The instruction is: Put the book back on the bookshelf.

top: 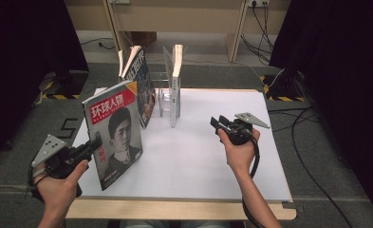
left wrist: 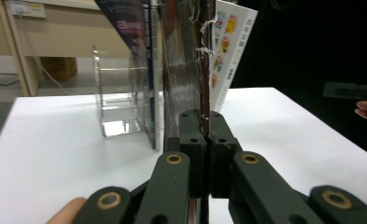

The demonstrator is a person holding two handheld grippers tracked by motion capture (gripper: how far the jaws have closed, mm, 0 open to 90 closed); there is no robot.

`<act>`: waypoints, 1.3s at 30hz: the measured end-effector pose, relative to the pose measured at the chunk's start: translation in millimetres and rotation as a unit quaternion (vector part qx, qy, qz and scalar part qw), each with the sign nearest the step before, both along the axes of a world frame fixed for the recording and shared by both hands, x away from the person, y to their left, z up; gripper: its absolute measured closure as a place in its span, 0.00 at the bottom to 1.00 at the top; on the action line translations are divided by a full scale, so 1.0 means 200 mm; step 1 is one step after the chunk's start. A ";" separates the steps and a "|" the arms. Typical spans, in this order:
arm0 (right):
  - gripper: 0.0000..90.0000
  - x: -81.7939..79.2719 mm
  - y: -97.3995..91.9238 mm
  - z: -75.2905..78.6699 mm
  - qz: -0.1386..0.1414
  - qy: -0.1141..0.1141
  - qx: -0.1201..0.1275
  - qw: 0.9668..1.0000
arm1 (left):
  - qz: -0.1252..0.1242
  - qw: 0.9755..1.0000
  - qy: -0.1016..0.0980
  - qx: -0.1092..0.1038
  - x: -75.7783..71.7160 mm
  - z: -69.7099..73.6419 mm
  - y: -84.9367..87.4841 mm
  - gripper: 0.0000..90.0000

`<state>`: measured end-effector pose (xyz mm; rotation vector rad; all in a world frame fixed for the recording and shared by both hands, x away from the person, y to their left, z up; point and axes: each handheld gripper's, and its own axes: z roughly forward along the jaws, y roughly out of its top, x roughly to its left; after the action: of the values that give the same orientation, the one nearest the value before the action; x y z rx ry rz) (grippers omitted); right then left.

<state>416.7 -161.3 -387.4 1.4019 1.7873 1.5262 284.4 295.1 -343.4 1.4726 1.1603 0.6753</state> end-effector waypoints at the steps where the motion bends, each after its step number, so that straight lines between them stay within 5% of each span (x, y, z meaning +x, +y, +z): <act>1: 0.66 0.00 -0.02 -0.02 -0.005 0.000 -0.005 1.000 | 0.002 1.000 0.001 0.000 0.00 0.00 0.01 0.96; 25: 0.66 -0.12 -0.29 -0.31 -0.077 0.043 -0.031 0.996 | 0.023 1.000 -0.010 0.002 0.02 0.02 0.08 0.96; 39: 0.66 -0.15 -0.33 -0.36 -0.085 0.050 -0.026 0.995 | 0.038 0.999 -0.012 -0.010 0.02 0.05 0.11 0.96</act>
<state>385.9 -226.3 -459.5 1.5855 1.7030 1.3358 289.0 316.5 -333.3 1.4051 1.2058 0.7305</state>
